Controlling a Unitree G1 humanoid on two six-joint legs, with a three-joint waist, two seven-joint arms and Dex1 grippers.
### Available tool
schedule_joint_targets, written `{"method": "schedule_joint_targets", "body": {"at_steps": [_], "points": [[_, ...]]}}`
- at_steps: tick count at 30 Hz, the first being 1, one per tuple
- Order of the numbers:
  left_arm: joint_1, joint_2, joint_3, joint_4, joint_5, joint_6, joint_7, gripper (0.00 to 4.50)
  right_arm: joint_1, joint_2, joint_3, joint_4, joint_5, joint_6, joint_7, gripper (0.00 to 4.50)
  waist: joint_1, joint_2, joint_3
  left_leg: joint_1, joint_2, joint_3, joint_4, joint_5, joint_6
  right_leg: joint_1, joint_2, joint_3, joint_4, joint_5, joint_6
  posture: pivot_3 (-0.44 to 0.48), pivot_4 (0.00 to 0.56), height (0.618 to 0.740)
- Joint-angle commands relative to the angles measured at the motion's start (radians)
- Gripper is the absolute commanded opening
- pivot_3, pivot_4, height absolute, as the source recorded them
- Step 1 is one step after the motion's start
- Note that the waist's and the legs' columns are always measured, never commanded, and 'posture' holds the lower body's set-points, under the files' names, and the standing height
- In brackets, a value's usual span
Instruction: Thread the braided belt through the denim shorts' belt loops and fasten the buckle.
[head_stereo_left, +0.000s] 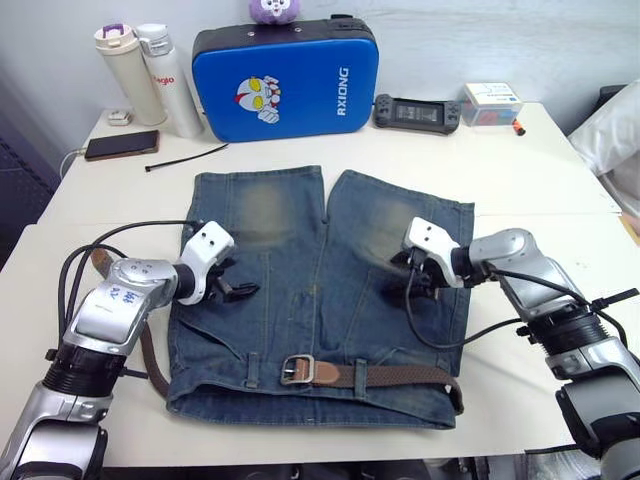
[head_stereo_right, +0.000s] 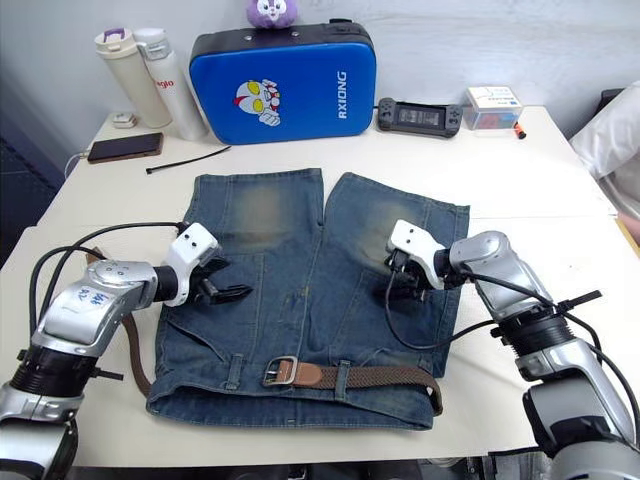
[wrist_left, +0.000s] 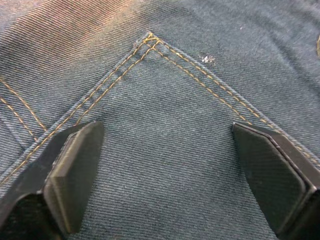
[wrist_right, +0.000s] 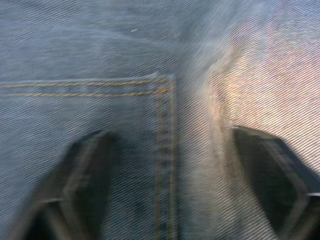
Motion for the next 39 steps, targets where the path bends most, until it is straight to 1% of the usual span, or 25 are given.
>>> {"method": "schedule_joint_targets", "body": {"at_steps": [1, 4, 5, 7, 8, 12, 14, 16, 18, 21, 27, 30, 33, 34, 35, 36, 37, 38, 39], "points": [[0.056, -0.010, -0.036, -0.018, -0.023, 0.069, -0.035, 2.80, 0.047, -0.007, 0.026, -0.041, 0.003, 0.078, 0.029, 1.77, 0.000, 0.000, -0.002, 0.000, 0.000, 0.000, 0.000, 0.000, 0.000, 0.000, 0.000, 0.000, 0.000, 0.000, 0.000, 0.000, 0.150, 0.725], [0.068, -0.008, -0.009, -0.050, -0.052, 0.094, -0.058, 1.48, 0.058, -0.001, 0.015, -0.078, 0.014, 0.107, 0.028, 0.33, -0.002, -0.001, -0.004, 0.000, 0.000, 0.000, 0.000, 0.000, 0.000, 0.000, 0.000, 0.000, -0.001, 0.000, 0.000, 0.000, 0.150, 0.725], [0.071, -0.007, -0.002, -0.061, -0.059, 0.100, -0.065, 1.03, 0.060, -0.001, 0.012, -0.087, 0.013, 0.107, 0.027, 0.00, -0.002, -0.001, -0.004, 0.000, 0.000, 0.000, 0.000, 0.000, 0.000, 0.000, 0.000, 0.000, -0.001, 0.000, 0.000, 0.000, 0.150, 0.725], [0.067, -0.014, 0.032, -0.075, -0.085, 0.122, -0.069, 0.17, 0.057, -0.001, 0.002, -0.109, 0.019, 0.108, 0.032, 0.00, -0.001, -0.001, -0.004, 0.000, 0.000, 0.000, 0.000, 0.000, 0.000, 0.000, 0.000, 0.000, -0.001, 0.000, 0.000, 0.000, 0.150, 0.725], [0.065, -0.017, 0.045, -0.079, -0.094, 0.130, -0.068, 0.05, 0.055, -0.001, -0.003, -0.116, 0.023, 0.112, 0.034, 0.00, -0.001, -0.001, -0.004, 0.000, 0.000, 0.000, 0.000, 0.000, 0.000, 0.000, 0.000, 0.000, -0.001, 0.000, 0.000, 0.000, 0.150, 0.725], [0.023, -0.025, 0.103, -0.065, -0.113, 0.146, -0.053, 0.05, 0.005, 0.003, -0.036, -0.114, 0.017, 0.085, 0.017, 0.00, -0.001, -0.002, -0.003, -0.002, 0.000, 0.000, 0.000, 0.000, 0.000, -0.002, 0.000, 0.000, -0.001, 0.000, 0.000, 0.000, 0.150, 0.725], [-0.025, -0.042, 0.135, -0.027, -0.107, 0.142, -0.021, 0.05, -0.054, 0.016, -0.051, -0.072, -0.004, 0.046, -0.011, 0.00, -0.001, -0.002, -0.002, -0.003, 0.000, 0.001, 0.000, 0.000, 0.000, -0.003, 0.001, 0.000, -0.001, 0.000, 0.000, 0.000, 0.150, 0.725], [-0.062, -0.051, 0.142, 0.007, -0.089, 0.125, -0.003, 0.05, -0.106, 0.029, -0.056, -0.021, -0.024, 0.005, -0.032, 0.00, -0.002, -0.003, 0.001, -0.004, 0.000, 0.001, 0.001, 0.000, 0.000, -0.004, 0.001, 0.000, -0.001, 0.000, 0.000, 0.000, 0.150, 0.725], [-0.117, -0.073, 0.141, 0.078, -0.067, 0.085, 0.024, 0.05, -0.171, 0.055, -0.061, 0.060, -0.041, -0.043, -0.057, 0.00, -0.002, -0.004, 0.002, -0.005, 0.000, 0.001, 0.001, 0.001, 0.000, -0.005, 0.001, 0.000, 0.000, 0.000, 0.000, 0.000, 0.150, 0.725], [-0.232, -0.117, 0.117, 0.252, -0.009, -0.028, 0.066, 0.05, -0.270, 0.093, -0.039, 0.239, -0.099, -0.175, -0.088, 0.00, -0.002, -0.006, 0.003, -0.005, 0.000, 0.001, 0.001, 0.001, 0.000, -0.005, 0.002, -0.001, 0.000, 0.000, 0.000, 0.000, 0.150, 0.725], [-0.413, -0.173, 0.071, 0.544, 0.088, -0.221, 0.082, 0.05, -0.452, 0.192, -0.051, 0.615, -0.177, -0.397, -0.160, 0.00, -0.011, -0.009, 0.005, -0.007, -0.001, 0.001, 0.000, 0.001, 0.000, -0.006, 0.005, -0.004, -0.001, 0.000, 0.000, 0.000, 0.150, 0.725], [-0.452, -0.195, 0.047, 0.620, 0.110, -0.263, 0.053, 0.05, -0.499, 0.222, -0.049, 0.745, -0.208, -0.472, -0.185, 0.00, -0.021, -0.009, 0.005, -0.008, 0.000, 0.000, -0.001, 0.001, 0.000, -0.007, 0.005, -0.004, -0.001, 0.000, 0.000, 0.000, 0.150, 0.725], [-0.449, -0.212, 0.021, 0.654, 0.132, -0.282, 0.022, 0.05, -0.524, 0.236, -0.060, 0.829, -0.218, -0.505, -0.190, 0.00, -0.027, -0.009, 0.005, -0.008, -0.001, 0.000, -0.001, 0.001, 0.001, -0.007, 0.005, -0.005, 0.000, 0.000, 0.000, 0.000, 0.150, 0.725], [-0.436, -0.216, 0.022, 0.640, 0.123, -0.266, 0.005, 0.05, -0.526, 0.233, -0.063, 0.842, -0.219, -0.508, -0.178, 0.00, -0.027, -0.009, 0.005, -0.008, -0.001, 0.000, -0.001, 0.001, 0.001, -0.007, 0.005, -0.005, 0.000, 0.000, 0.000, 0.000, 0.150, 0.725], [-0.425, -0.219, 0.029, 0.625, 0.112, -0.250, -0.006, 0.90, -0.527, 0.229, -0.067, 0.847, -0.218, -0.509, -0.165, 0.86, -0.027, -0.009, 0.005, -0.008, -0.001, 0.000, -0.001, 0.001, 0.001, -0.007, 0.005, -0.005, 0.000, 0.000, 0.000, 0.000, 0.150, 0.725], [-0.411, -0.217, 0.045, 0.598, 0.095, -0.226, -0.015, 1.21, -0.524, 0.219, -0.073, 0.833, -0.212, -0.503, -0.142, 1.21, -0.027, -0.009, 0.005, -0.008, -0.001, 0.000, -0.001, 0.001, 0.001, -0.007, 0.005, -0.005, 0.000, 0.000, 0.000, 0.000, 0.150, 0.725], [-0.402, -0.216, 0.058, 0.580, 0.084, -0.209, -0.020, 1.70, -0.521, 0.213, -0.079, 0.822, -0.209, -0.500, -0.127, 1.67, -0.028, -0.008, 0.005, -0.008, -0.001, 0.000, -0.001, 0.001, 0.001, -0.007, 0.005, -0.005, 0.000, 0.000, 0.000, 0.000, 0.150, 0.725], [-0.391, -0.208, 0.083, 0.550, 0.063, -0.182, -0.024, 2.09, -0.515, 0.198, -0.084, 0.793, -0.202, -0.488, -0.100, 2.14, -0.029, -0.008, 0.005, -0.008, -0.001, 0.000, -0.001, 0.001, 0.001, -0.007, 0.004, -0.004, 0.000, 0.000, 0.000, 0.000, 0.150, 0.725], [-0.382, -0.202, 0.101, 0.526, 0.050, -0.160, -0.026, 2.58, -0.510, 0.188, -0.089, 0.771, -0.199, -0.479, -0.081, 2.74, -0.029, -0.008, 0.006, -0.008, -0.001, 0.000, -0.001, 0.001, 0.001, -0.007, 0.004, -0.004, 0.000, 0.000, 0.000, 0.000, 0.150, 0.725]]}}
